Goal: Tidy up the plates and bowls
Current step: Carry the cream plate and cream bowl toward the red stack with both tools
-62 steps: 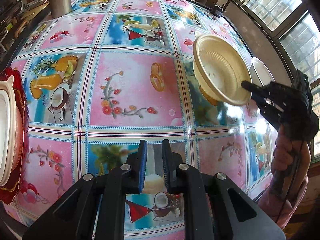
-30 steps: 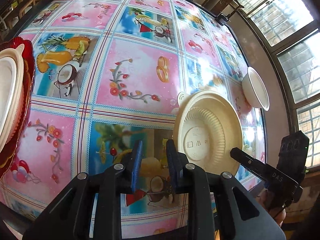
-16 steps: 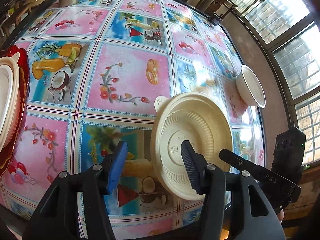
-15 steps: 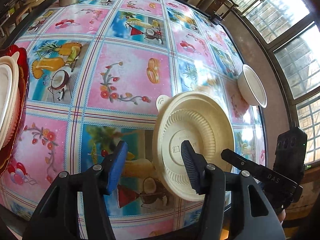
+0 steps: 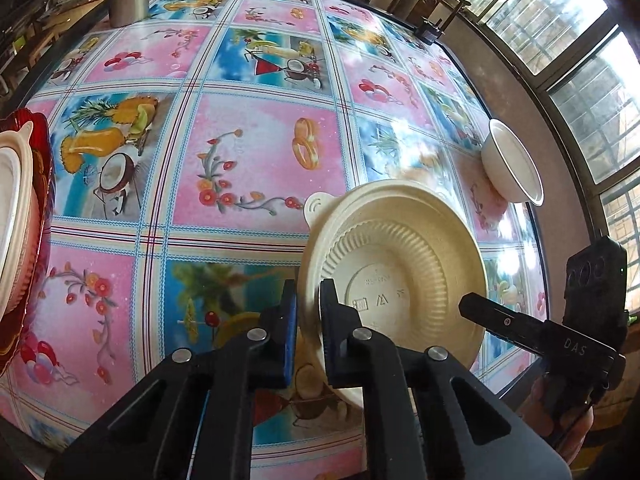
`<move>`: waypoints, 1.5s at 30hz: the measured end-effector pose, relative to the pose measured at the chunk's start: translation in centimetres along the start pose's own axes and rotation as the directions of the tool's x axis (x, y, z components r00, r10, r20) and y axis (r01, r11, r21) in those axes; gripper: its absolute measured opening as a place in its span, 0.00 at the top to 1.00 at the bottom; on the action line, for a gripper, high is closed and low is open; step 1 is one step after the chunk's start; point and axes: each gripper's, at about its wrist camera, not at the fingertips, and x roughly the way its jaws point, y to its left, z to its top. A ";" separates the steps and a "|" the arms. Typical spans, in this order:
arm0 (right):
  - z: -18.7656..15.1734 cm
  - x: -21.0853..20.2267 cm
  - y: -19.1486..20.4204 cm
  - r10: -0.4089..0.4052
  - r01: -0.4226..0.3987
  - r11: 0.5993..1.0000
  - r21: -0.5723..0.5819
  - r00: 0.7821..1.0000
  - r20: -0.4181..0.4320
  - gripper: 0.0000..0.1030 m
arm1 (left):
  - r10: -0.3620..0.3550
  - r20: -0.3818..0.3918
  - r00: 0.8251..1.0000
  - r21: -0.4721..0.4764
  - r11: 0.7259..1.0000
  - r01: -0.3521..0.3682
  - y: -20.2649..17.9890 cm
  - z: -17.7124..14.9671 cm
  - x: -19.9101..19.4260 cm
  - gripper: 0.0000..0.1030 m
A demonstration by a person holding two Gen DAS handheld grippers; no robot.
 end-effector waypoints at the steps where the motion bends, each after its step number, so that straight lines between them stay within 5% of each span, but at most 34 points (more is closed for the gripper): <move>1: 0.0 -0.1 -0.1 0.001 -0.001 1.000 0.005 1.000 0.001 0.65 | 0.001 0.002 1.000 0.004 1.000 -0.002 -0.1 0.0 0.0 0.92; 11: 0.0 -0.7 0.4 -0.022 0.022 1.000 -0.005 0.999 0.036 0.64 | -0.010 0.001 1.000 0.002 1.000 0.010 0.1 0.0 -0.1 0.92; 15: -0.2 -0.8 0.9 -0.047 0.050 0.998 -0.034 0.996 0.070 0.90 | -0.010 0.007 1.000 0.011 1.000 0.010 0.0 -0.2 -0.3 0.92; 32: -0.8 -0.4 2.7 -0.085 0.095 0.993 -0.075 0.988 0.127 0.91 | -0.015 0.042 0.999 0.006 1.000 0.015 1.7 -0.6 -1.5 0.92; 45: -0.7 1.0 10.6 -0.041 0.067 0.975 -0.210 0.991 0.127 0.91 | 0.069 0.242 0.968 -0.068 0.996 -0.055 6.6 -1.1 -9.0 0.92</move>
